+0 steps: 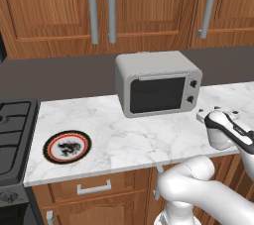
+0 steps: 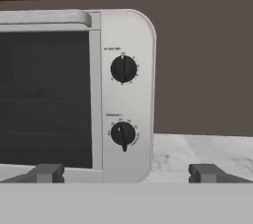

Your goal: Pull the toaster oven rack outwards. Pick up the baguette from the plate and place it on the toaster oven rack. Close the toaster oven door fully and set the temperature to the lowest setting.

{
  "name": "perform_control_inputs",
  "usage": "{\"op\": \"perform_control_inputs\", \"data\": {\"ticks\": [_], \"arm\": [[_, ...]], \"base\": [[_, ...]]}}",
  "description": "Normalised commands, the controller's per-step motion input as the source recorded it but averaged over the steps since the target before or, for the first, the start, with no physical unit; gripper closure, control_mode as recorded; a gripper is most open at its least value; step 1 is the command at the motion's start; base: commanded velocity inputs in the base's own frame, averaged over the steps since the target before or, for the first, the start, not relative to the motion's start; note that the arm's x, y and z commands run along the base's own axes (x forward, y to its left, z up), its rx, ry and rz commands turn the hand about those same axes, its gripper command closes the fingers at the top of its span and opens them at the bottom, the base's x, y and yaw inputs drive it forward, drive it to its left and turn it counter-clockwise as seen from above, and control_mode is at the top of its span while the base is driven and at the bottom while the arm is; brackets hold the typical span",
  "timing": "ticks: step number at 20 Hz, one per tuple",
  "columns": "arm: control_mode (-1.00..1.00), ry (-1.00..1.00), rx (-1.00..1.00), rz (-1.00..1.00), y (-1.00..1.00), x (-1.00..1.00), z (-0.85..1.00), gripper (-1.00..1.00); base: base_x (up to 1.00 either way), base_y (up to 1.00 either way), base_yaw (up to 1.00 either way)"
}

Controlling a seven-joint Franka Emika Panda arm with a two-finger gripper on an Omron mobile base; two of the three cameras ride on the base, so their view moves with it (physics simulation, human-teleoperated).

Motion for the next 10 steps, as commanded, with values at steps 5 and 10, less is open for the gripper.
{"op": "perform_control_inputs", "data": {"ticks": [5, 10], "arm": [[-1.00, 0.00, 0.00, 0.00, 0.00, 0.00, -0.01, -1.00], [-1.00, 0.00, 0.00, 0.00, 0.00, 0.05, 0.00, -1.00]], "base": [[0.00, 0.00, 0.00], [0.00, 0.00, 0.00]]}}
